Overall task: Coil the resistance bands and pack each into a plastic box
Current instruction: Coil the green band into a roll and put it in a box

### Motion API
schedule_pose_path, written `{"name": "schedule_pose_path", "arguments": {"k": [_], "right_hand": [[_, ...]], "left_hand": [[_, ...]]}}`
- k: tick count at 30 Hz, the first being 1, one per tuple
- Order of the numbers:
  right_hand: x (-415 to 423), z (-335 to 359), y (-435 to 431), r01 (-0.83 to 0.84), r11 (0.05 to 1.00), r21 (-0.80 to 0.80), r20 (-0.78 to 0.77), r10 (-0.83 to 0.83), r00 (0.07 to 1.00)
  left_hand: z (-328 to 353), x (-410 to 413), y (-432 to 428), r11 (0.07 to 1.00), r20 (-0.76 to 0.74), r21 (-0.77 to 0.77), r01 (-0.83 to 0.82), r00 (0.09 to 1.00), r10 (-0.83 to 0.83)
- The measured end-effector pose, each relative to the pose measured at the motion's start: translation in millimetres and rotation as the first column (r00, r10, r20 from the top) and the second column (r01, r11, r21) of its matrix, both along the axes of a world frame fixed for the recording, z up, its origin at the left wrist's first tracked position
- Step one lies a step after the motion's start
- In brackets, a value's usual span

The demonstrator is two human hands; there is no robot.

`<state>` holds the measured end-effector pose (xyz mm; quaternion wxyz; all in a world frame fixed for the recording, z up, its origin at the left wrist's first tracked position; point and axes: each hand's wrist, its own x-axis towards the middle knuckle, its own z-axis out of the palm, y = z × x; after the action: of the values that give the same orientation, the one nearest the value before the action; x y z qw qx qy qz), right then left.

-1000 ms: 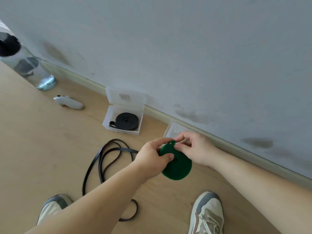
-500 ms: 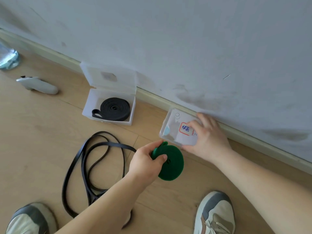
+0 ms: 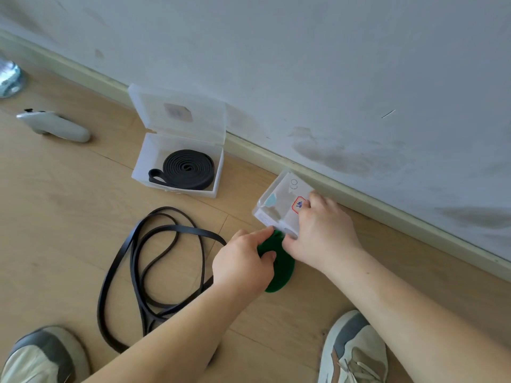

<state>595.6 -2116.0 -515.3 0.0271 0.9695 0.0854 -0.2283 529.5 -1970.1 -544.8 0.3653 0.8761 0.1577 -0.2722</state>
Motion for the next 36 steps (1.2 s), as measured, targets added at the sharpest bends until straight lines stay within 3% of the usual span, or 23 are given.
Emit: {"name": "schedule_pose_path", "arguments": {"k": [5,10,15,19,22,24,27,28,29,30,32,33,36], "right_hand": [[6.2,11.8,19.3,0.045,0.999,-0.006,-0.094,-0.045,0.995],[13.7,28.9,-10.5,0.248,0.891,0.380,-0.033,-0.255,0.966],[-0.4,38.2,-27.7,0.175,0.756,0.631,0.102,-0.304,0.947],[2.2,37.5,-36.0,0.189,0.722,0.665,0.152,-0.379,0.913],[-2.0,35.3,-38.6,0.281,0.667,0.690,0.087,-0.461,0.883],[-7.4,31.9,-41.0,0.337,0.682,0.650,0.073,-0.497,0.865],[-13.9,36.0,-44.1,0.199,0.869,0.454,0.382,-0.392,0.837],[-16.0,38.6,-43.2,0.116,0.907,0.406,0.488,-0.322,0.811],[-18.3,41.0,-39.5,0.075,0.899,0.431,0.500,-0.307,0.810],[-20.1,44.7,-34.0,0.103,0.851,0.515,0.408,-0.349,0.844],[-25.4,42.1,-20.3,0.365,0.655,0.662,0.002,-0.489,0.872],[-30.0,37.5,-14.7,0.487,0.580,0.653,-0.180,-0.506,0.844],[-41.3,24.8,-3.4,0.558,0.530,0.638,-0.270,-0.525,0.807]], "left_hand": [[2.2,1.4,-4.6,0.999,0.013,0.030,0.029,0.999,-0.030],[5.2,2.7,14.3,0.999,-0.038,0.002,0.032,0.999,-0.032],[23.0,2.3,55.9,1.000,-0.052,0.007,0.005,0.999,-0.005],[39.7,12.0,73.0,0.962,-0.038,-0.219,-0.164,0.986,0.159],[47.1,26.2,57.9,0.933,0.006,-0.265,-0.246,0.967,0.256],[46.1,33.6,42.1,0.940,0.027,-0.231,-0.252,0.964,0.265],[36.9,37.9,27.1,0.965,0.042,-0.155,-0.213,0.974,0.222],[33.1,38.8,24.7,0.970,0.043,-0.131,-0.203,0.977,0.211],[29.6,39.4,23.1,0.974,0.041,-0.112,-0.197,0.978,0.202],[26.6,40.0,21.4,0.976,0.044,-0.098,-0.194,0.979,0.199],[24.4,40.5,17.0,0.974,0.054,-0.090,-0.206,0.976,0.211],[23.9,39.3,14.3,0.971,0.061,-0.096,-0.221,0.972,0.227],[20.7,35.1,6.1,0.916,0.031,-0.197,-0.348,0.932,0.361]]}}
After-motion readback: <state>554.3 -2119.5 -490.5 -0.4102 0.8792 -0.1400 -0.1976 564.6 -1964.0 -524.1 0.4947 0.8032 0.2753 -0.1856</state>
